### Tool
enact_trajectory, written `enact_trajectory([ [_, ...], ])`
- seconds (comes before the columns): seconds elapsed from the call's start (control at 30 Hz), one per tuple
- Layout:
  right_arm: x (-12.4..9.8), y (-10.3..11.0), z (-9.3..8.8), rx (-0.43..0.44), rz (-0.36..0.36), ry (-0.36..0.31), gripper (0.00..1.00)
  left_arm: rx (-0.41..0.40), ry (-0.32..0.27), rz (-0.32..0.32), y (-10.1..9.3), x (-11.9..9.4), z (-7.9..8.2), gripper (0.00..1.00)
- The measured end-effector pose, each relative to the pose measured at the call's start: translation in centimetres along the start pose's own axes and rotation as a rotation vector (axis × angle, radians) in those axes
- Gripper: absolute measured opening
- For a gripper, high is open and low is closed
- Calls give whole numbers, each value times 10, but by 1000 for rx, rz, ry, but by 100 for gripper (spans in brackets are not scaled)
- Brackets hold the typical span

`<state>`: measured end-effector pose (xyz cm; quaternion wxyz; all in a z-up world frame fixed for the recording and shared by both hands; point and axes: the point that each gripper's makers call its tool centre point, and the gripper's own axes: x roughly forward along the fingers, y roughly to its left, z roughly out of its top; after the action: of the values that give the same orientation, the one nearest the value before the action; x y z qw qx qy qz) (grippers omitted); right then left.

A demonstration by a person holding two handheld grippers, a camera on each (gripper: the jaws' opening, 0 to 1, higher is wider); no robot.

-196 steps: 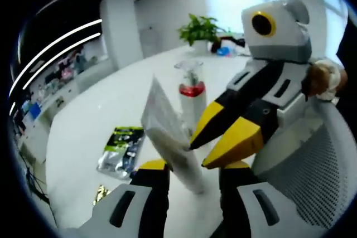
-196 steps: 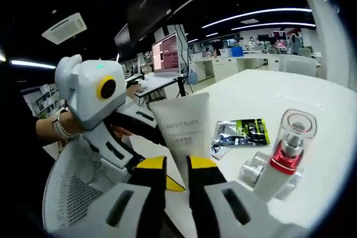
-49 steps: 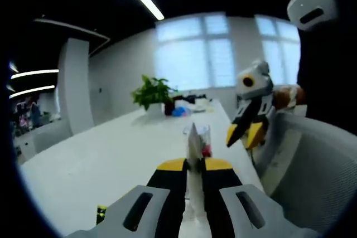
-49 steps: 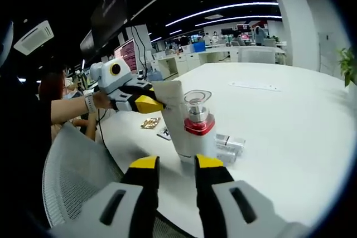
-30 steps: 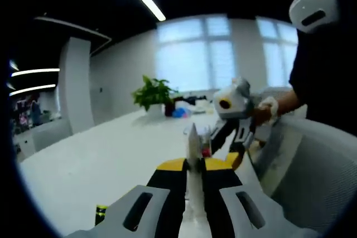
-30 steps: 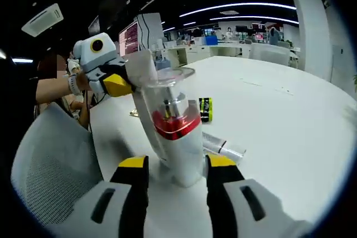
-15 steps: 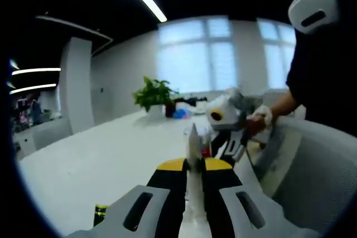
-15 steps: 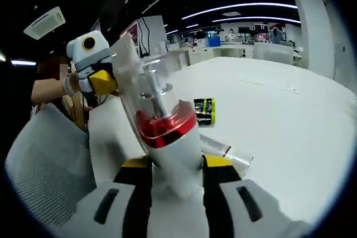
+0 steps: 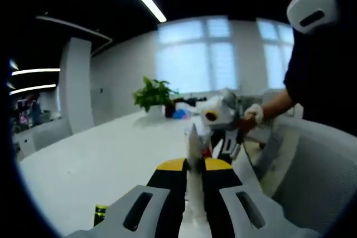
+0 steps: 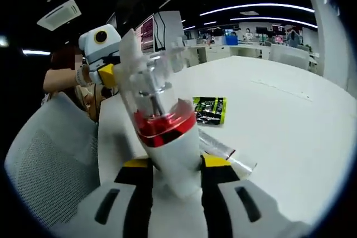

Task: Arrange the skincare products in the storage area until every visible bottle or jar stands upright without overlapping.

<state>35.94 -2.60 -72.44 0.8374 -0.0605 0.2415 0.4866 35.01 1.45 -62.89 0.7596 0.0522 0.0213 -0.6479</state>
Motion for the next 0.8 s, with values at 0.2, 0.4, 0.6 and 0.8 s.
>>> enact_trajectory([
  [0.2, 0, 0, 0, 7, -4, -7, 34, -2, 0, 1, 0, 0, 0, 6],
  [0.4, 0, 1, -3, 14, -17, 18, 40, -29, 0, -2, 2, 1, -1, 7],
  [0.6, -3, 3, -8, 13, -26, 27, 42, -47, 37, 19, 4, 6, -6, 9],
  [0.8, -9, 4, -8, 23, -36, 20, 41, -39, 63, 10, 0, 8, -13, 13],
])
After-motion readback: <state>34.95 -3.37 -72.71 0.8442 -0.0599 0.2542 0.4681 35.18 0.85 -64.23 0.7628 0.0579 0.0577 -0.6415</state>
